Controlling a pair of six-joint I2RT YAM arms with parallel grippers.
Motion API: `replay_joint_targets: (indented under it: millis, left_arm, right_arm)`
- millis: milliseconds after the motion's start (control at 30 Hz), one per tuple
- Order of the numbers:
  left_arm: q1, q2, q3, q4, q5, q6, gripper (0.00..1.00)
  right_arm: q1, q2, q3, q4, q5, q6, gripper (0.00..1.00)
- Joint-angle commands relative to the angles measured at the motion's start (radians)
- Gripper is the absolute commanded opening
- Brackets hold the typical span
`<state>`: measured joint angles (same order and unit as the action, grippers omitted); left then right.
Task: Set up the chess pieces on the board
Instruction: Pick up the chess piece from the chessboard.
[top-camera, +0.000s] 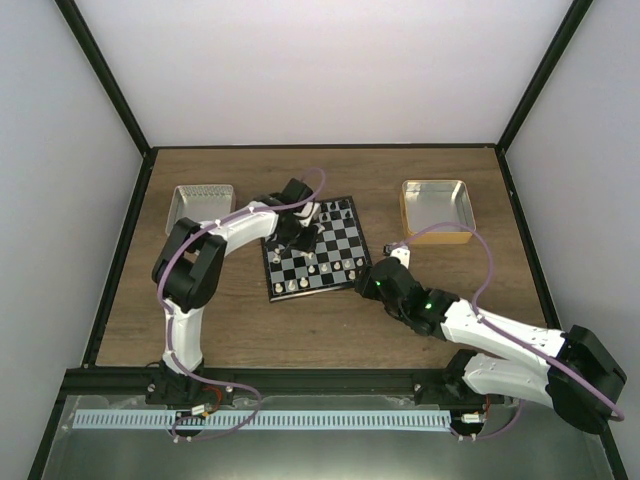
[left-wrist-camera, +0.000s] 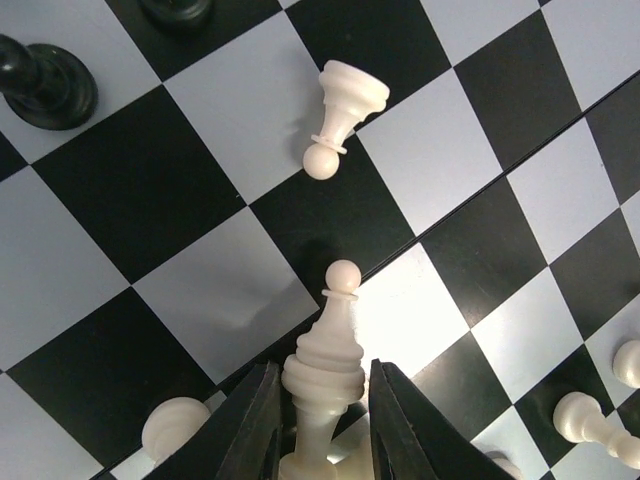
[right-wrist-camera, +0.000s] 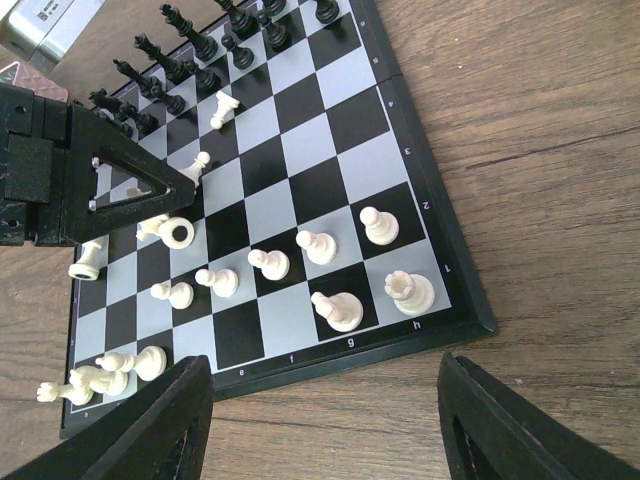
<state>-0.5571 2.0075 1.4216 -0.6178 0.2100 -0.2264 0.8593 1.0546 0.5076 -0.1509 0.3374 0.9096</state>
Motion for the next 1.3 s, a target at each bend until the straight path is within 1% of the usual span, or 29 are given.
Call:
replay_joint_targets:
  millis: [0, 67, 267, 600, 700, 800, 1000, 1067, 1167, 1267]
  left_arm:
    - [-0.007, 0.016, 0.023, -0.011, -0.027, 0.016, 0.27]
    - [-0.007, 0.013, 0.025, -0.013, -0.031, 0.018, 0.26]
    - [-0.009, -0.012, 0.031, -0.015, -0.024, 0.019, 0.21]
    - [-0.008, -0.121, -0.007, -0.016, -0.007, 0.032, 0.2]
    - [-0.008, -0.164, -0.036, -0.007, 0.035, 0.035, 0.2]
    - [-0.008, -0.239, -0.076, 0.015, 0.105, 0.051, 0.2]
    - [-0.009, -0.404, -0.139, 0.048, 0.252, 0.131, 0.18]
    - [-0.009, -0.456, -0.146, 0.057, 0.307, 0.162, 0.18]
    - [-0.009, -0.511, -0.148, 0.061, 0.421, 0.226, 0.18]
    - [-0.008, -0.55, -0.152, 0.062, 0.516, 0.275, 0.19]
  right_arm:
    - [-0.008, 0.001, 0.0, -0.009, 0.025, -0.002, 0.63]
    - [-0.008, 0.001, 0.001, -0.009, 0.026, -0.001, 0.63]
    - [-0.008, -0.009, 0.0, -0.013, 0.027, -0.001, 0.63]
    - [-0.008, -0.018, 0.009, 0.0, 0.014, -0.017, 0.63]
    - [-0.011, -0.023, 0.019, 0.025, -0.032, -0.081, 0.63]
    - [-0.05, -0.042, 0.045, 0.053, -0.135, -0.153, 0.63]
    - [-0.218, -0.098, 0.094, 0.161, -0.538, -0.259, 0.65]
    - [-0.244, -0.084, 0.13, 0.176, -0.659, -0.27, 0.66]
    - [-0.261, -0.045, 0.221, 0.182, -0.761, -0.25, 0.67]
    - [-0.263, -0.003, 0.294, 0.212, -0.827, -0.206, 0.67]
